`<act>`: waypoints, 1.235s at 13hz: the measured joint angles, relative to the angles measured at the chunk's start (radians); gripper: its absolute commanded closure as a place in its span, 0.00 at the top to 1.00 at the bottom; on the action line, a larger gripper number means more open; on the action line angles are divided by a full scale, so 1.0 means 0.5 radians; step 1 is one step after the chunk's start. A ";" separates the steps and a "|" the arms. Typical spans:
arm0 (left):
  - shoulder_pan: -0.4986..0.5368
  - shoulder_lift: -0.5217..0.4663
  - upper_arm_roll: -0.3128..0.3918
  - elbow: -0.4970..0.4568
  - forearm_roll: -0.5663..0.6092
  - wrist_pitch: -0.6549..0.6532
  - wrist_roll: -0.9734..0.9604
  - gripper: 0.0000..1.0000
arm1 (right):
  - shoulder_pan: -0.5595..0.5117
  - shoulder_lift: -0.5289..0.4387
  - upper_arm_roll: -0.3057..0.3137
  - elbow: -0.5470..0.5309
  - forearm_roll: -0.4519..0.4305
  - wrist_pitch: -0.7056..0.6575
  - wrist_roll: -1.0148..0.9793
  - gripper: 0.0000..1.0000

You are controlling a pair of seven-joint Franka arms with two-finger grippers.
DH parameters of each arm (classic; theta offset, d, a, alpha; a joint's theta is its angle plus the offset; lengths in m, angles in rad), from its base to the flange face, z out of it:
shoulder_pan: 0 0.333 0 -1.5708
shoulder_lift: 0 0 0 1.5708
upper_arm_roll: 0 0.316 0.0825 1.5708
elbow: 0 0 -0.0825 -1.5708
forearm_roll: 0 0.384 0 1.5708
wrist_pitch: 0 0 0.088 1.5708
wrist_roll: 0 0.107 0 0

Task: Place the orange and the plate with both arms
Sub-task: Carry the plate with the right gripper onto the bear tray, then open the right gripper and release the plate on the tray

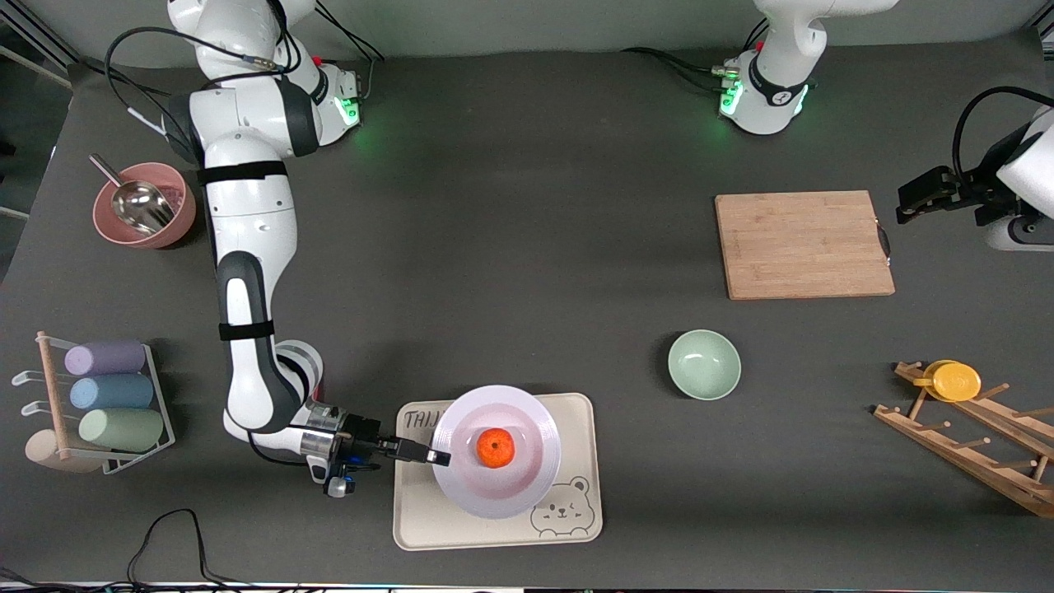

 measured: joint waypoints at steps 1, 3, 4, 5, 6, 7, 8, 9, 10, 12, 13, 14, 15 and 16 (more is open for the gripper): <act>0.000 0.000 0.000 0.000 0.000 0.000 0.000 1.00 | -0.030 0.031 0.022 0.022 0.000 0.001 -0.045 0.00; 0.000 0.000 0.000 0.000 0.000 0.000 0.000 1.00 | -0.053 0.068 0.030 0.053 0.001 0.001 -0.083 0.00; 0.000 0.000 0.000 0.000 0.000 0.000 0.000 1.00 | -0.053 0.079 0.031 0.064 0.001 0.001 -0.090 0.00; 0.000 0.000 0.000 0.000 0.000 0.000 0.000 1.00 | -0.053 0.090 0.036 0.073 0.001 0.002 -0.111 0.00; 0.000 0.000 0.000 0.000 0.000 0.000 0.000 1.00 | -0.053 0.105 0.044 0.085 0.001 0.004 -0.144 0.00; 0.000 0.000 0.000 0.000 0.000 0.000 0.000 1.00 | -0.052 0.123 0.051 0.088 0.001 0.005 -0.179 0.00; 0.000 0.000 0.000 0.000 0.000 0.000 0.000 1.00 | -0.053 0.141 0.055 0.089 0.001 0.005 -0.217 0.00; 0.000 0.000 0.000 0.000 -0.001 0.000 0.000 1.00 | -0.053 0.155 0.058 0.090 0.001 0.005 -0.249 0.00; 0.000 0.000 0.000 0.000 -0.001 0.000 0.000 1.00 | -0.053 0.166 0.065 0.092 0.002 0.010 -0.272 0.00; 0.000 0.000 0.000 0.000 -0.001 -0.001 0.000 1.00 | -0.052 0.168 0.079 0.098 0.002 0.055 -0.279 0.00; 0.000 0.000 0.000 0.000 -0.001 -0.001 0.000 1.00 | -0.052 0.168 0.079 0.105 0.002 0.068 -0.283 0.09; 0.000 0.000 0.000 0.000 -0.001 -0.001 0.000 1.00 | -0.053 0.168 0.080 0.110 0.002 0.081 -0.287 0.14; 0.000 0.000 0.000 0.000 -0.001 -0.001 0.000 1.00 | -0.053 0.168 0.080 0.113 0.003 0.082 -0.288 0.27; 0.000 0.000 0.000 0.000 -0.001 -0.001 0.000 1.00 | -0.053 0.168 0.081 0.115 0.005 0.082 -0.288 0.68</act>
